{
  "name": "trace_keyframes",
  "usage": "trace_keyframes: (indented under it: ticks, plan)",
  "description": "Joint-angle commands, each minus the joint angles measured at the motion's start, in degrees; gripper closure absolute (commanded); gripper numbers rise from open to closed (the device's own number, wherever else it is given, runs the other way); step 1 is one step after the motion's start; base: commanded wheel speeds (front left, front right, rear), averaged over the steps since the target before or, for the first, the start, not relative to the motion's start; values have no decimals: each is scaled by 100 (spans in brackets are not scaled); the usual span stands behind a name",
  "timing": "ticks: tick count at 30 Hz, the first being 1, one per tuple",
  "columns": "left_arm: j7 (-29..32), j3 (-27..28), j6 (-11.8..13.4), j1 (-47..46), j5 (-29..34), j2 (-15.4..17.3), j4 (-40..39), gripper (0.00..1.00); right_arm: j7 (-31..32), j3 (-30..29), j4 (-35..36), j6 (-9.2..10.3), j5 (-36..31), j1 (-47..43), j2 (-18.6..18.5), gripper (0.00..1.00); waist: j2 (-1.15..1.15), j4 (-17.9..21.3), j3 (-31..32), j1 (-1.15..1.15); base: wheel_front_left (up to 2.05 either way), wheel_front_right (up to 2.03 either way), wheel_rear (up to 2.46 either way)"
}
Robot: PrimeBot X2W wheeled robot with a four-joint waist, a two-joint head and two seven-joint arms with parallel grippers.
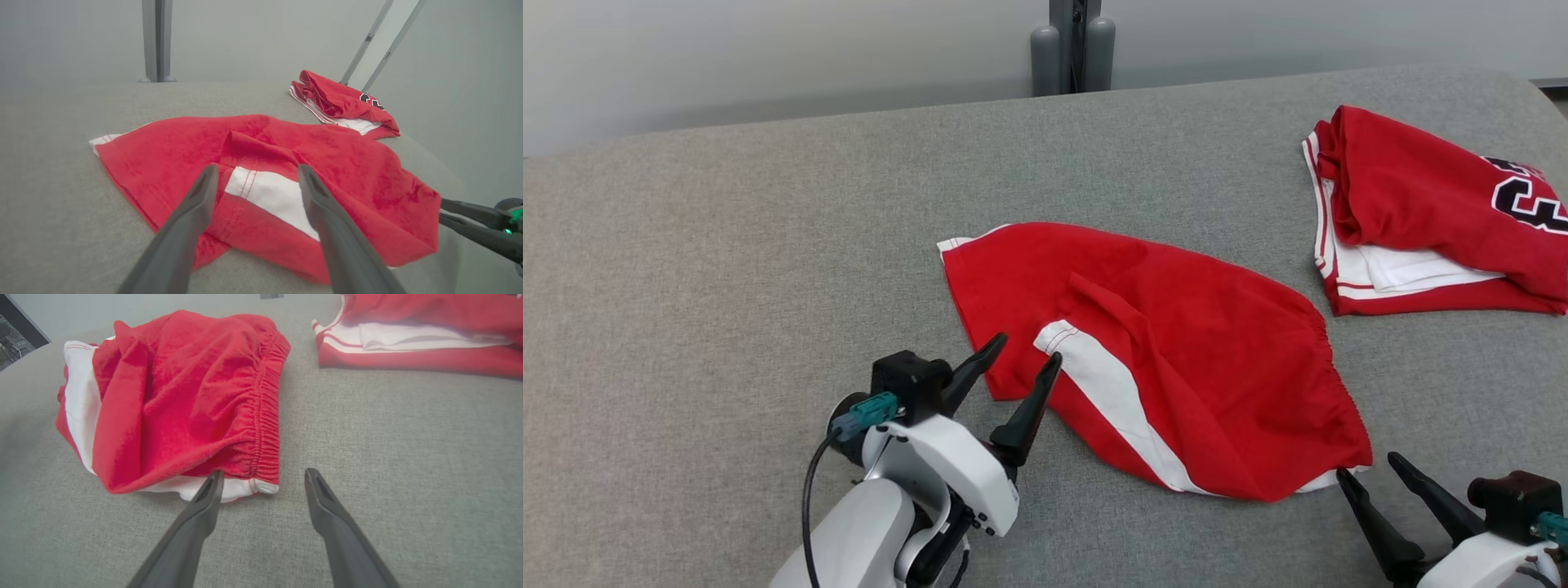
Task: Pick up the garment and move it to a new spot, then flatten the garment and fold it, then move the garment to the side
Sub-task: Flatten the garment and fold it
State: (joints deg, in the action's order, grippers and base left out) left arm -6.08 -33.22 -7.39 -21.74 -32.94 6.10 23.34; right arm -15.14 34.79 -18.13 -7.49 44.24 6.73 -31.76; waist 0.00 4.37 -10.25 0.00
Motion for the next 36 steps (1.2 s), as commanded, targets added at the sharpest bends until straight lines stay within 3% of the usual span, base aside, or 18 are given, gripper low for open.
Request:
trace_keyframes:
  ticks: [1, 19, 30, 31, 32, 33, 34, 35, 36]
  plan:
    - [-10, -12, -9, -123, -49, 12, 12, 0, -1, -3, -33, -2, 20, 100, -3, 0, 0, -10, -31, 0, 0, 0, 0]
    - [428, -1211, -13, -1211, -1268, 361, 654, 0, -1, 806, -386, -2, 204, 875, 161, 0, 0, 125, -395, 0, 0, 0, 0]
    - [188, -2072, -13, -1737, -1905, 558, 950, 0, -1, 1008, -387, -2, 208, 1064, 218, 0, 0, 225, -511, 0, 0, 0, 0]
    - [143, -2130, -13, -1769, -1933, 567, 950, 5, -1, 1007, -391, -2, 212, 1064, 225, 11, 0, 222, -512, 0, 0, 0, 0]
    - [101, -2181, -13, -1797, -1970, 582, 959, 14, -1, 1008, -399, -2, 213, 1063, 234, 33, 0, 218, -511, 0, 0, 0, 0]
    - [61, -2232, -13, -1815, -2009, 598, 972, 31, -1, 1010, -401, -2, 219, 1065, 244, 57, 0, 212, -509, 0, 0, 0, 0]
    - [26, -2283, -13, -1837, -2036, 615, 995, 50, -1, 1013, -404, -2, 225, 1068, 249, 71, 0, 205, -506, 0, 0, 0, 0]
    - [-1, -2327, -13, -1865, -2076, 623, 1013, 60, -1, 1013, -407, -2, 228, 1072, 251, 87, 0, 196, -501, 0, 0, 0, 0]
    - [-51, -2420, -13, -1911, -2145, 627, 1038, 100, -1, 1016, -409, -2, 230, 1076, 259, 100, 0, 179, -492, 0, 0, 0, 0]
